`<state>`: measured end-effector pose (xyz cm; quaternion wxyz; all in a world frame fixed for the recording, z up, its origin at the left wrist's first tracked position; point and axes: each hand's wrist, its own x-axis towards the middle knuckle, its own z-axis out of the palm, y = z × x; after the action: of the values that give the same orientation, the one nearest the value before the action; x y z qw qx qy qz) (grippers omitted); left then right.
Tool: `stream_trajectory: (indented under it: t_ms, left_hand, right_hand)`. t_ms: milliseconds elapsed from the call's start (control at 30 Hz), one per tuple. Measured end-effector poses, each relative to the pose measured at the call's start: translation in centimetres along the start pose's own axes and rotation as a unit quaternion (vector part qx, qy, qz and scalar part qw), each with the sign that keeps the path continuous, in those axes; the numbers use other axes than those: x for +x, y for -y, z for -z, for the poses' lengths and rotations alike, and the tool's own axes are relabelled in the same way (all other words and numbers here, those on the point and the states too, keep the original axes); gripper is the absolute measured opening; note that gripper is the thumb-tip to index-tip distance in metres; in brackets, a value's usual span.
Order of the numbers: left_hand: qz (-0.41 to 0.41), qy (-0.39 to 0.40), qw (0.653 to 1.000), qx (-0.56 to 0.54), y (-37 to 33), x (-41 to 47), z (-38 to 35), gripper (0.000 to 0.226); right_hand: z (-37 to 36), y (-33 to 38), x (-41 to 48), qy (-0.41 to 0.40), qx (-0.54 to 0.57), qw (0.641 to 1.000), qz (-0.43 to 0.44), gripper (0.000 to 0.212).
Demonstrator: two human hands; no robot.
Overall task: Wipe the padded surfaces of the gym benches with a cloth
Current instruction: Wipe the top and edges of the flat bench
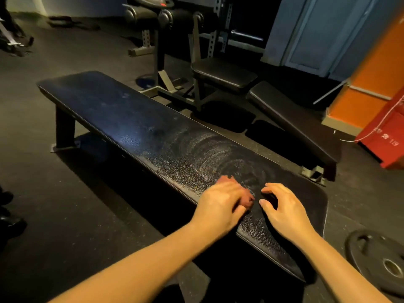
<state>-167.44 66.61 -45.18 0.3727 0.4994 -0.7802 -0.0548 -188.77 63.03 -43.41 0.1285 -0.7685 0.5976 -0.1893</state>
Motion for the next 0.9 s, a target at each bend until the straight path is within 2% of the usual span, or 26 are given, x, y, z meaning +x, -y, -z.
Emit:
stream_trajectory:
  t_ms: [100, 200, 267, 367, 433, 533, 633, 700, 767, 800, 900]
  left_hand:
    - [-0.055, 0.034, 0.995, 0.07, 1.0, -0.5, 0.5, 0.035]
    - [-0.074, 0.048, 0.994, 0.058, 4.9, -1.2, 4.4, 0.014]
    - [-0.012, 0.014, 0.995, 0.098, 8.4, -1.0, 7.4, 0.008]
    - [0.181, -0.016, 0.97, 0.159, 12.7, 0.8, 9.8, 0.011]
    - [0.212, -0.032, 0.968, 0.133, 12.9, 2.7, 8.0, 0.018]
    - [0.142, -0.015, 0.988, 0.062, 7.6, 4.5, 2.9, 0.02]
    - [0.02, 0.074, 0.997, 0.02, 2.1, 1.7, 0.4, 0.023]
    - [-0.055, 0.084, 0.995, 0.024, 2.5, 0.0, 2.4, 0.022]
    - [-0.07, 0.092, 0.993, 0.031, 5.9, 0.5, 5.5, 0.018]
    - [-0.046, 0.082, 0.994, 0.052, 8.2, 1.4, 7.0, 0.02]
    - [0.143, 0.032, 0.98, 0.136, 14.1, 5.0, 10.5, 0.021]
  right_hand:
    - [-0.3, -0.2, -0.9, 0.004, 0.024, 1.0, -0.003, 0.032]
    - [-0.7, -0.3, -1.6, 0.003, 0.012, 1.0, 0.007, 0.037]
    - [-0.9, -0.4, -1.7, 0.003, 0.013, 1.0, 0.007, 0.037]
    - [-1.1, -0.5, -1.7, -0.005, 0.021, 1.0, 0.01, 0.036]
    - [-1.2, -0.5, -1.6, -0.012, 0.02, 1.0, 0.018, 0.036]
    - [-1.4, -0.7, -1.4, -0.014, 0.016, 1.0, 0.019, 0.036]
    - [-1.1, -0.8, -0.7, -0.026, 0.014, 1.0, 0.005, 0.032]
    - [-0.6, -0.5, 0.4, -0.034, 0.0, 0.999, -0.002, 0.032]
    - [-0.6, -0.1, 1.5, -0.034, -0.024, 0.999, 0.005, 0.035]
    - [-0.9, 0.0, 1.9, -0.036, -0.033, 0.999, 0.013, 0.037]
    - [-2.2, -0.2, 2.2, -0.044, -0.059, 0.997, 0.024, 0.042]
